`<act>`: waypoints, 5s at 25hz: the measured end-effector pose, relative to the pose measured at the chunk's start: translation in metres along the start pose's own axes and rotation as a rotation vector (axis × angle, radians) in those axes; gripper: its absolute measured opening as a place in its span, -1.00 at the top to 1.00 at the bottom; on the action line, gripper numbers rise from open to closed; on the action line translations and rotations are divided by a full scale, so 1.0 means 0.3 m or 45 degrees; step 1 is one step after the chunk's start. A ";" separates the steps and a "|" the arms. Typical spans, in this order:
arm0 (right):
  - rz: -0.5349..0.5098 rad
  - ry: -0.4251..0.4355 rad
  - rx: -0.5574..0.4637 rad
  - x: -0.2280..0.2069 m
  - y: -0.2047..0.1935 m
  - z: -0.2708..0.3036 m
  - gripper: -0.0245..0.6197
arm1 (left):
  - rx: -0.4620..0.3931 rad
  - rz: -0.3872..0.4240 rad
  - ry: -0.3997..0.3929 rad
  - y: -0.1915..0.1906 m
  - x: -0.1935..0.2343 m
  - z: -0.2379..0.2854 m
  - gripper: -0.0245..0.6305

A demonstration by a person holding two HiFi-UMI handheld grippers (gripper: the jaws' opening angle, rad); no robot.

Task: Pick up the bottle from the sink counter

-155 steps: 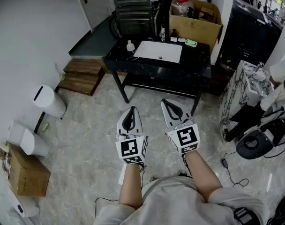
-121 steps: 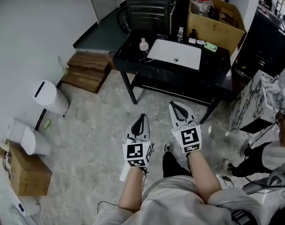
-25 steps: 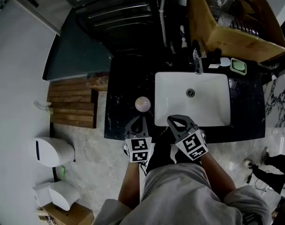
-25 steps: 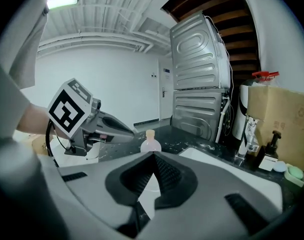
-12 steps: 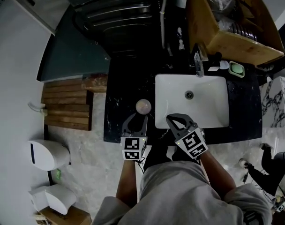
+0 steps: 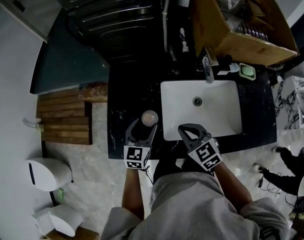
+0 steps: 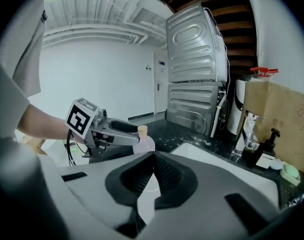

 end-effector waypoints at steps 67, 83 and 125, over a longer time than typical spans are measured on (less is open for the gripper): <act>0.194 -0.401 -0.062 -0.167 -0.003 0.023 0.90 | 0.097 0.291 -0.448 0.114 -0.214 0.195 0.55; 0.227 -0.591 -0.145 -0.440 -0.123 -0.342 0.90 | 0.110 0.242 -0.485 0.220 -0.587 0.346 0.55; 0.103 -0.873 -0.602 -0.560 0.238 -0.751 0.90 | -0.254 0.257 -0.361 0.733 -0.778 0.263 0.55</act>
Point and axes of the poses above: the fingertips, and each gripper's own axes: z forward along the fingers, x to its left, y out of its top, the point moved 1 cm from there along -z, backward along the fingers, and after that the axes turned 3 degrees about -x, right-handed, at the moved point
